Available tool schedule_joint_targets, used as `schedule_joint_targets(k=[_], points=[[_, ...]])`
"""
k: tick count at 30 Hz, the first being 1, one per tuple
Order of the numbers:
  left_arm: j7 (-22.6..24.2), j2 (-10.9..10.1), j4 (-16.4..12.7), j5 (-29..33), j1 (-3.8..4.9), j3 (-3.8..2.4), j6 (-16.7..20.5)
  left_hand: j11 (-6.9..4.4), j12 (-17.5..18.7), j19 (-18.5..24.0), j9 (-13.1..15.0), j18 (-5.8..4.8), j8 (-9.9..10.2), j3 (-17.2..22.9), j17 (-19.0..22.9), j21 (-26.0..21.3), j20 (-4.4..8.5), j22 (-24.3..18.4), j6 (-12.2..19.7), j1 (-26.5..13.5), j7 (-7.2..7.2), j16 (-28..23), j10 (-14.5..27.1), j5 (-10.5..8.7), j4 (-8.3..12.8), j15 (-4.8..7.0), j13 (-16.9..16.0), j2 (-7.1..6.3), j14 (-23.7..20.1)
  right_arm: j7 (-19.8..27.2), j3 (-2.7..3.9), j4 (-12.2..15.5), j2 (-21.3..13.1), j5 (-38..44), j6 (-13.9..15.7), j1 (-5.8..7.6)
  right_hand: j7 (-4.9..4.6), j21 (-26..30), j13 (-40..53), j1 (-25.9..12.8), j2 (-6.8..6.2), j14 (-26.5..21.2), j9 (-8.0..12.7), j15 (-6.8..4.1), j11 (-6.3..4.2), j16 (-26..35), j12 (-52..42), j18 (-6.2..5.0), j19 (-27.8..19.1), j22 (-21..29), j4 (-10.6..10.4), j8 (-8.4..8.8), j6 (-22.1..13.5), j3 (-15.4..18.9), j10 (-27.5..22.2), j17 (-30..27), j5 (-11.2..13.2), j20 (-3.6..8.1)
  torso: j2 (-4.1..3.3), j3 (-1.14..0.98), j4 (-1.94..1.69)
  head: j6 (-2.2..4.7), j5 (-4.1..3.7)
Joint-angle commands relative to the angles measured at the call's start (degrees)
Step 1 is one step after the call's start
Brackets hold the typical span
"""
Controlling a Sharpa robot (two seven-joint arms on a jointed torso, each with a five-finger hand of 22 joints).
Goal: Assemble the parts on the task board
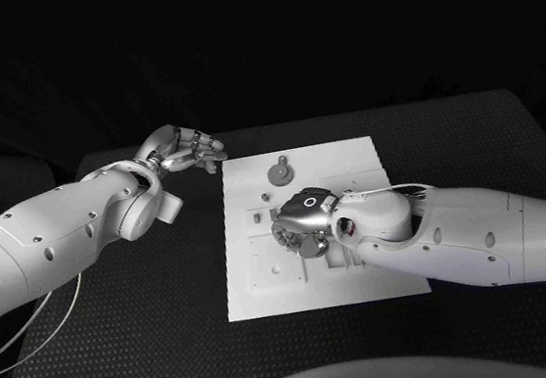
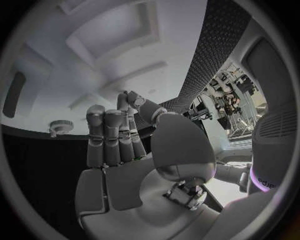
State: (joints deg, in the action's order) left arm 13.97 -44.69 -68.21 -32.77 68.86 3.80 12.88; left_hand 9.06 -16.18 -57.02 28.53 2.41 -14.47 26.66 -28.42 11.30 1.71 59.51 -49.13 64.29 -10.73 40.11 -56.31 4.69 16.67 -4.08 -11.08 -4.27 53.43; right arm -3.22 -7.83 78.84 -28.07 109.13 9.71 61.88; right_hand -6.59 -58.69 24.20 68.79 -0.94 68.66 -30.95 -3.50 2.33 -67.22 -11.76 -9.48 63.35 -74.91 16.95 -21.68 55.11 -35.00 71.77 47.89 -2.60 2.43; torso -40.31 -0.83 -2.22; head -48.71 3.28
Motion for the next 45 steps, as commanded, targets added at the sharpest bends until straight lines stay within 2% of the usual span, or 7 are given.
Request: schedule_joint_targets(k=[1, 8, 22, 29, 45], points=[[0.5, 0.0, 0.0, 0.4, 0.08, -0.04, -0.3, -0.28, -0.3, -0.1, -0.1, 1.11, -0.3, -0.4, -0.1, -0.3, -0.18, 0.0, 0.2, -0.5, 0.09, -0.3, 0.1, -0.06, 0.0, -0.10, 0.1, -0.20, 0.0, 0.2, -0.08, -0.1, -0.1, -0.6, 0.9, -0.15, -0.42, -0.2, 0.1, -0.4, 0.24, 0.2, 0.0, -0.37, 0.07, 0.4, 0.0, -5.52, 0.1, -0.9, -0.1, -0.23, 0.9, -0.3, 0.3, -0.1, -0.2, 0.35, -0.01, -0.01, 0.00, 0.03, -0.01], [0.4, 0.1, 0.0, 0.4, 0.08, -0.04, -0.3, -0.27, -0.3, -0.1, -0.1, 1.11, -0.3, -0.4, -0.1, -0.4, -0.18, 0.0, 0.2, -0.5, 0.09, -0.3, 0.1, -0.05, 0.0, -0.10, 0.1, -0.19, 0.0, 0.8, -0.08, -0.3, -0.4, -3.6, 2.0, -0.22, -0.41, -0.2, 0.1, -0.4, 0.23, 0.2, 0.0, -0.39, 0.06, 0.4, 0.0, -5.52, 0.1, -0.9, -0.1, -0.23, 0.9, -0.3, 0.4, -0.1, -0.2, 0.36, -0.02, -0.05, 0.03, 0.00, 0.04], [0.3, 0.0, 0.0, 0.4, 0.08, -0.04, -0.4, -0.26, -0.3, -0.1, -0.1, 1.11, -0.3, -0.4, -0.2, -0.4, -0.18, 0.0, 0.3, -0.5, 0.07, -0.4, 0.1, -0.06, 0.0, -0.10, 0.2, -0.20, 0.0, 1.9, -0.07, -1.5, -0.6, -10.7, 3.4, -0.28, -0.43, -0.1, 0.0, -0.5, 0.28, 0.1, 0.0, -0.39, 0.06, 0.5, 0.0, -5.52, 0.1, -0.8, -0.1, -0.19, 0.9, -0.3, 0.4, -0.1, -0.2, 0.37, -0.02, 0.01, 0.01, -0.13, 0.30], [0.2, 0.0, -0.1, 0.4, 0.08, -0.04, -0.5, -0.25, -0.3, -0.1, -0.1, 1.12, -0.3, -0.4, -0.3, -0.4, -0.18, 0.0, 0.3, -0.5, 0.07, -0.4, 0.2, -0.06, 0.0, -0.10, 0.2, -0.20, 0.0, 2.3, -0.06, -1.5, -0.6, -13.2, 3.3, -0.35, -0.45, -0.1, 0.0, -0.5, 0.33, 0.1, 0.0, -0.39, 0.07, 0.5, 0.0, -5.52, 0.1, -0.8, -0.1, -0.15, 0.8, -0.3, 0.3, -0.1, -0.2, 0.37, -0.02, 0.03, 0.00, -0.15, 0.38], [0.2, 0.0, -0.1, 0.4, 0.08, -0.04, -0.5, -0.23, -0.3, -0.1, -0.1, 1.12, -0.3, -0.5, -0.3, -0.4, -0.19, 0.0, 0.3, -0.5, 0.05, -0.5, 0.2, -0.06, 0.0, -0.11, 0.3, -0.20, 0.0, 2.5, -0.06, -1.4, -0.3, -13.4, 2.1, -0.43, -0.47, 0.0, 0.0, -0.6, 0.42, 0.1, 0.0, -0.38, 0.08, 0.5, 0.1, -5.52, 0.1, -0.8, -0.1, -0.09, 0.8, -0.3, 0.3, -0.1, -0.2, 0.37, -0.02, 0.01, 0.01, -0.29, 0.53]])
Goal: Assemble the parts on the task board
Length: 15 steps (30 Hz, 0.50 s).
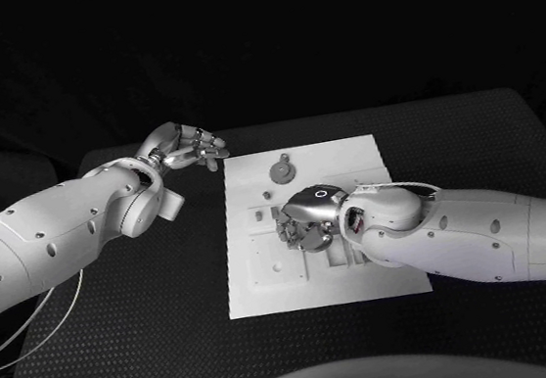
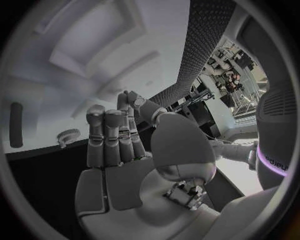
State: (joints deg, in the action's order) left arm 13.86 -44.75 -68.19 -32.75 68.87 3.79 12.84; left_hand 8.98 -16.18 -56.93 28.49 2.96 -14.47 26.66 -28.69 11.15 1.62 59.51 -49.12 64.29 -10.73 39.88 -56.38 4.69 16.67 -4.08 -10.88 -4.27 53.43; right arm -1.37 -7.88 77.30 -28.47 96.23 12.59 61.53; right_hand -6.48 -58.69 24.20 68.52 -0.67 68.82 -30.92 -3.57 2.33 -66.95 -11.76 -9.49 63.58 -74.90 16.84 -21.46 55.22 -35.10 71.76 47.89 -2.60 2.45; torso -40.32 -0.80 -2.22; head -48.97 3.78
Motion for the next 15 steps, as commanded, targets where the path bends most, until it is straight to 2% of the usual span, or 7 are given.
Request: schedule_joint_targets(k=[1, 15], points=[[0.3, 0.0, -0.1, 0.4, 0.07, -0.04, -0.5, -0.15, -0.3, -0.2, -0.1, 0.57, -0.3, -0.5, -0.1, -0.3, -0.10, 0.0, 0.3, -0.5, 0.05, -0.2, 0.3, -0.06, 0.0, -0.11, 0.1, -0.20, 0.0, 0.7, 0.00, 0.1, 0.1, -0.5, -0.8, -0.07, -0.58, 0.0, 0.0, -0.4, 0.16, 0.0, -0.1, -0.31, 0.08, 0.3, 0.1, -5.51, -0.1, -0.8, 0.0, -0.31, 0.7, -0.2, 0.3, -0.1, -0.2, 0.35, -0.01, -0.02, 0.02, -0.04, 0.02], [0.3, 0.0, -0.1, 0.4, 0.07, -0.04, -0.5, -0.14, -0.3, -0.2, -0.1, 0.57, -0.4, -0.5, -0.2, -0.3, -0.11, 0.0, 0.4, -0.5, 0.04, -0.3, 0.3, -0.06, 0.0, -0.11, 0.1, -0.19, 0.0, 0.6, -0.01, -0.1, 0.0, -0.5, -1.6, -0.09, -0.59, 0.0, -0.1, -0.4, 0.17, 0.0, -0.1, -0.30, 0.09, 0.3, 0.1, -5.51, -0.1, -0.8, 0.0, -0.28, 0.6, -0.2, 0.3, -0.1, -0.2, 0.36, -0.01, -0.04, 0.03, -0.33, -0.01]])
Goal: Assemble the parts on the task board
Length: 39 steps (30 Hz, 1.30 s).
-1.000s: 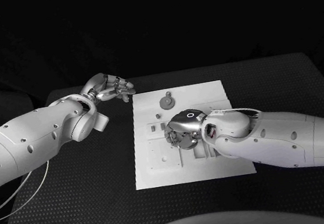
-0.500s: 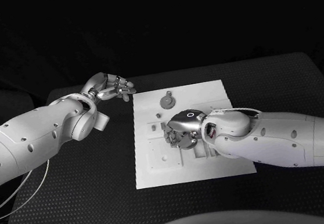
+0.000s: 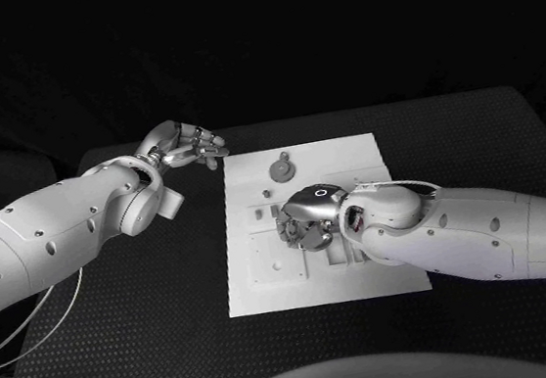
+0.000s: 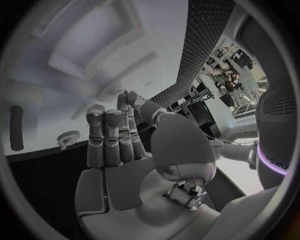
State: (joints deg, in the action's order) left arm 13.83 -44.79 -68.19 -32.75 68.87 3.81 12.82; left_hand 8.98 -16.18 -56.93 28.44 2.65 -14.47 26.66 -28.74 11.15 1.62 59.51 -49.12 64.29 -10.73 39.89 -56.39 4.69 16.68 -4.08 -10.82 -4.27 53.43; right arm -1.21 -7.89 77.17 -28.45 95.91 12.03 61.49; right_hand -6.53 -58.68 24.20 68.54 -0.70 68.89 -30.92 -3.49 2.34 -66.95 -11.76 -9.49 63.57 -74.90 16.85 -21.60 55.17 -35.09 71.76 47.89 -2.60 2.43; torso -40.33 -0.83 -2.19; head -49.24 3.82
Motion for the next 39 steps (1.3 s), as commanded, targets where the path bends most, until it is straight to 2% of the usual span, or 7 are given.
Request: schedule_joint_targets(k=[1, 18, 19, 21, 32, 34, 39], points=[[0.3, 0.1, -0.1, 0.4, 0.07, -0.05, -0.5, -0.14, -0.3, -0.2, -0.1, 0.88, -0.4, -0.5, -0.1, -0.3, -0.11, 0.0, 0.4, -0.5, 0.04, -0.3, 0.3, -0.06, 0.0, -0.11, 0.1, -0.19, 0.0, 0.5, -0.01, 0.0, 0.0, -0.2, -1.1, -0.05, -0.54, 0.0, -0.1, -0.4, 0.21, -0.1, -0.1, -0.38, 0.08, 0.3, 0.2, -5.51, -0.1, -0.8, 0.0, -0.13, 0.7, -0.3, 0.3, -0.1, -0.2, 0.37, -0.01, -0.02, 0.01, -0.08, -0.02], [0.3, 0.0, -0.1, 0.4, 0.07, -0.05, -0.5, -0.13, -0.3, -0.2, -0.1, 0.88, -0.4, -0.5, -0.2, -0.3, -0.11, 0.0, 0.4, -0.5, 0.03, -0.4, 0.3, -0.06, 0.0, -0.11, 0.1, -0.18, 0.0, 0.5, -0.01, -1.1, 0.5, 0.2, -1.5, -0.41, -0.54, 0.0, -0.1, -0.4, 0.22, -0.1, -0.1, -0.38, 0.09, 0.3, 0.2, -5.51, -0.1, -0.8, 0.0, -0.11, 0.7, -0.3, 0.3, -0.1, -0.2, 0.38, -0.02, -0.02, -0.03, -0.14, -0.15], [0.3, 0.0, -0.1, 0.4, 0.07, -0.05, -0.5, -0.13, -0.3, -0.2, -0.1, 0.88, -0.4, -0.5, -0.2, -0.3, -0.11, 0.0, 0.4, -0.5, 0.03, -0.4, 0.3, -0.06, 0.0, -0.11, 0.1, -0.18, 0.0, 0.5, -0.01, -1.2, 0.5, 0.3, -1.5, -0.42, -0.60, 0.2, -0.1, -0.3, 0.51, -0.2, 0.0, -0.38, 0.48, 0.4, 0.2, -5.44, -0.3, -0.7, -0.2, 0.07, 0.6, -1.5, 0.3, -0.1, -6.2, 0.22, -0.02, -0.02, -0.03, -0.14, -0.15], [0.3, 0.0, -0.1, 0.4, 0.07, -0.05, -0.5, -0.13, -0.3, -0.2, -0.1, 0.88, -0.4, -0.5, -0.2, -0.3, -0.11, 0.0, 0.4, -0.5, 0.02, -0.4, 0.3, -0.06, 0.0, -0.11, 0.2, -0.17, 0.0, 0.5, -0.01, -1.3, 0.5, 0.4, -1.6, -0.43, -0.57, 0.1, -0.2, -0.4, 0.89, -0.1, 0.0, -0.23, 0.30, 0.4, 0.3, -5.51, -0.2, -0.8, -0.1, 0.10, 0.6, -1.9, 0.4, -0.1, -7.6, 0.14, -0.01, 0.00, -0.05, -0.12, -0.19], [0.3, 0.0, -0.2, 0.4, 0.09, -0.05, -0.5, -0.13, -0.3, -0.2, -0.1, 0.88, -0.4, -0.5, -0.3, -0.3, -0.11, 0.0, 0.4, -0.5, 0.02, -0.4, 0.3, -0.05, 0.0, -0.11, 0.2, -0.18, 0.0, -0.1, -0.01, -1.9, 0.9, 1.2, -2.8, -0.50, -0.59, 0.1, -0.3, -0.9, 0.87, -0.1, 0.0, -0.16, 0.31, 0.4, 0.4, -5.51, -0.1, -0.8, 0.0, 0.34, 0.6, -2.2, 0.2, -0.1, -7.9, -0.01, 0.00, 0.00, -0.03, -0.19, -0.17], [0.3, -0.1, -0.2, 0.4, 0.10, -0.05, -0.5, -0.13, -0.4, -0.2, -0.1, 0.88, -0.4, -0.5, -0.3, -0.4, -0.11, 0.1, 0.4, -0.5, 0.02, -0.4, 0.3, -0.05, 0.0, -0.11, 0.2, -0.18, 0.0, 0.0, -0.01, -1.9, 1.0, 1.1, -3.0, -0.50, -0.79, 0.2, -0.4, -1.2, 0.50, -0.2, 0.1, 0.01, 0.48, 0.4, 0.7, -5.51, -0.1, -0.9, 0.0, 0.69, 0.2, -2.3, -0.2, 0.0, -8.1, -0.08, 0.00, 0.02, -0.01, -0.23, -0.19], [0.3, -0.1, -0.2, 0.4, 0.13, -0.05, -0.5, -0.13, -0.4, -0.2, -0.1, 0.88, -0.4, -0.5, -0.3, -0.4, -0.11, 0.1, 0.4, -0.5, 0.02, -0.5, 0.3, -0.06, 0.0, -0.12, 0.2, -0.19, 0.0, 0.1, -0.01, -1.9, 1.0, 0.7, -3.1, -0.50, -1.61, 0.4, -0.6, -2.3, -1.68, -0.4, 0.5, 0.30, 0.79, 0.5, 1.1, -5.51, -0.1, -0.8, -0.2, 1.90, -1.5, -2.0, -0.9, 0.1, -8.1, -0.32, 0.00, 0.00, 0.00, -0.25, -0.23]])
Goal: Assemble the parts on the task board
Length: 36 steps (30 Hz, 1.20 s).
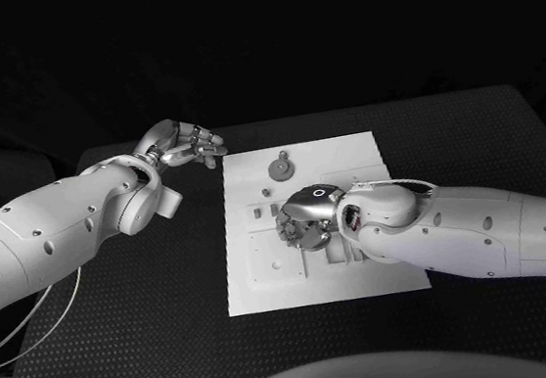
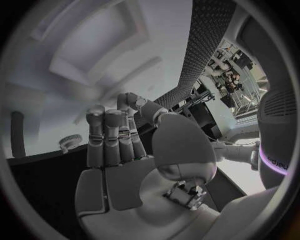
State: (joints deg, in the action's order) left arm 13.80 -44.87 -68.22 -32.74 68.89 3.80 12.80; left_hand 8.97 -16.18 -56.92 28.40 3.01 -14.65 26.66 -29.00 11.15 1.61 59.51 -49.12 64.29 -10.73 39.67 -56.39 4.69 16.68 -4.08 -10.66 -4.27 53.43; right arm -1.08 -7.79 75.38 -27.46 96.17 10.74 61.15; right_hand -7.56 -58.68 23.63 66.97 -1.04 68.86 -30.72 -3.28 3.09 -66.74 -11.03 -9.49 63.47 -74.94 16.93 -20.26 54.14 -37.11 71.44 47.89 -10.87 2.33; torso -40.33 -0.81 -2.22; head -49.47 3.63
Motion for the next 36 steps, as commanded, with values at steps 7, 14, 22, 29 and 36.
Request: schedule_joint_targets(k=[7, 14, 22, 29, 36], points=[[0.3, -0.1, -0.2, 0.4, 0.14, -0.04, -0.4, -0.12, -0.4, -0.2, -0.1, 0.52, -0.3, -0.5, -0.1, -0.4, -0.11, 0.1, 0.4, -0.5, 0.02, -0.3, 0.3, -0.06, 0.0, -0.12, 0.1, -0.20, 0.0, -0.2, -0.12, -0.1, -0.2, 0.4, -1.2, -0.16, -1.21, 0.6, -0.2, -1.5, -3.31, -0.6, 0.7, 0.24, 0.21, 0.3, 0.6, -5.51, 0.1, -0.7, -0.5, 1.63, -2.0, 0.4, -0.9, 0.2, 0.2, -0.41, 0.02, -0.02, 0.02, -0.08, -0.13], [0.3, 0.0, -0.1, 0.4, 0.15, -0.04, -0.5, -0.12, -0.4, -0.2, -0.1, 0.52, -0.3, -0.5, -0.1, -0.4, -0.11, 0.1, 0.5, -0.5, 0.02, -0.3, 0.4, -0.06, 0.0, -0.12, 0.1, -0.20, 0.0, 0.1, -0.12, 0.1, -0.6, -0.5, -0.5, -0.16, -2.86, 1.2, -0.8, -3.0, -6.13, -1.0, 1.9, 1.30, 1.33, 0.3, 1.8, -5.51, 0.3, -0.5, -0.8, 4.22, -6.3, 0.9, -3.2, 0.3, 0.2, -0.59, 0.01, -0.02, -0.01, -0.15, -0.10], [0.3, 0.0, 0.0, 0.4, 0.15, -0.04, -0.6, -0.10, -0.4, -0.2, -0.1, 0.52, -0.2, -0.5, -0.2, -0.4, -0.11, 0.1, 0.5, -0.5, 0.00, -0.3, 0.4, -0.05, 0.0, -0.12, 0.1, -0.20, 0.0, 0.4, -0.12, 0.3, -1.0, -0.5, 2.0, -0.16, -3.34, 1.6, -1.3, -3.3, -7.41, -1.9, 2.6, 2.11, 2.17, 0.4, 2.8, -5.51, 0.0, -0.6, -0.7, 5.28, -8.6, 1.0, -5.4, 0.4, 0.2, -0.75, 0.00, -0.07, 0.02, -0.12, -0.17], [0.3, 0.0, 0.0, 0.4, 0.15, -0.04, -0.7, -0.10, -0.4, -0.2, -0.1, 0.52, -0.2, -0.5, -0.2, -0.4, -0.11, 0.1, 0.5, -0.5, -0.01, -0.3, 0.4, -0.05, 0.0, -0.13, 0.2, -0.19, 0.0, 0.8, -0.07, 2.4, -3.4, -0.9, 5.2, -0.14, -3.40, 1.6, -1.3, -3.2, -7.49, -2.0, 2.7, 2.15, 2.21, 0.4, 2.8, -5.51, 0.0, -0.6, -0.7, 5.36, -8.8, 1.1, -5.5, 0.4, 0.2, -0.77, 0.02, -0.08, 0.02, 0.13, -0.30], [0.5, -0.1, 0.3, 0.4, 0.14, -0.03, -0.7, -0.09, -0.4, -0.2, -0.1, 0.52, -0.2, -0.5, -0.2, -0.4, -0.11, 0.1, 0.5, -0.5, -0.01, -0.4, 0.4, -0.05, 0.0, -0.13, 0.2, -0.17, 0.0, 0.8, 2.37, 6.7, -7.5, -2.8, 6.5, 1.31, -3.33, 1.3, -1.1, -2.9, -7.17, -1.6, 2.5, 1.95, 1.99, 0.0, 2.3, -5.51, 0.4, -0.8, -0.8, 4.63, -7.8, 0.9, -5.0, 0.5, 0.2, -0.66, 0.04, -0.07, 0.10, 0.71, -0.52]])
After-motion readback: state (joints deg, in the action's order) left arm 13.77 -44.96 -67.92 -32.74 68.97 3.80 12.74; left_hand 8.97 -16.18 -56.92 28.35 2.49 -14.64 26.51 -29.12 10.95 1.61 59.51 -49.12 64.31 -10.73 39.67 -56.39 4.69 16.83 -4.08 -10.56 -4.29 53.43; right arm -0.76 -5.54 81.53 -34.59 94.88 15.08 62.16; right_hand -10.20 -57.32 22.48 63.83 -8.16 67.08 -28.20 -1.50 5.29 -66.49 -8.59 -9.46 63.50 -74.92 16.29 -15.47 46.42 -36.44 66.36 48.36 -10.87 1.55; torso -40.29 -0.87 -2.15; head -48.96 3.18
